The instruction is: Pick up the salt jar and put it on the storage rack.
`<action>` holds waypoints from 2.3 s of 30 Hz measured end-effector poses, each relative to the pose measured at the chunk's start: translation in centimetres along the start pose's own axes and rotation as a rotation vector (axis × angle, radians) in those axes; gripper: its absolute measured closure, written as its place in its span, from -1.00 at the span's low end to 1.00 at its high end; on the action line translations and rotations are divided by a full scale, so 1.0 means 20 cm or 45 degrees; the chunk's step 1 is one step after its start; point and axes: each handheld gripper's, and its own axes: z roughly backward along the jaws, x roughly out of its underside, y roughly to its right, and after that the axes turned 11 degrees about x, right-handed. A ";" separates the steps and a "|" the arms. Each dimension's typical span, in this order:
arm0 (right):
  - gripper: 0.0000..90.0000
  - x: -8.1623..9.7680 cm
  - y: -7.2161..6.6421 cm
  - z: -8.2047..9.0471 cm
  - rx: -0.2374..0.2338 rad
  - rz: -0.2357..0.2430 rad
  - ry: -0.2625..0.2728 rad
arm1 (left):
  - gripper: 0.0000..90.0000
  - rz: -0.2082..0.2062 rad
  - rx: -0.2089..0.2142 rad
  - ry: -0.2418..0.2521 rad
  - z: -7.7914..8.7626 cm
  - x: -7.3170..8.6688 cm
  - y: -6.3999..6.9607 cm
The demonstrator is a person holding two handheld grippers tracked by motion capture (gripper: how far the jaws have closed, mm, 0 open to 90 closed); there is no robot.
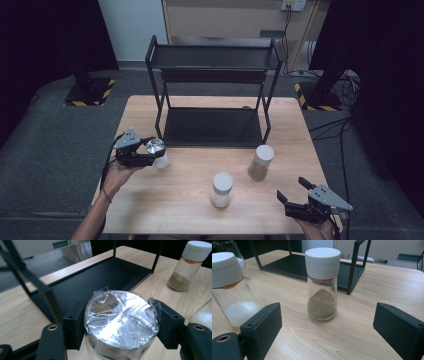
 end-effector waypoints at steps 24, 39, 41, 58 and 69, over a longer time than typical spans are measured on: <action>-0.81 0.00 0.01 0.00 -0.013 -0.004 0.002 | -0.25 0.076 -0.125 -0.009 -0.31 -0.23 0.00; -0.81 0.01 0.01 0.00 -0.019 -0.006 0.006 | -0.25 0.184 -0.361 0.014 -0.53 -0.29 -0.02; -0.81 0.01 0.01 0.00 -0.021 -0.008 0.006 | -0.25 0.206 -0.398 0.030 -0.57 -0.30 -0.02; -0.81 0.01 0.02 -0.01 -0.030 -0.022 0.007 | -0.25 0.262 -0.497 -0.016 -0.74 -0.29 -0.06; -0.81 0.01 0.03 -0.01 -0.032 -0.025 0.007 | -0.25 0.281 -0.500 -0.030 -0.78 -0.25 -0.08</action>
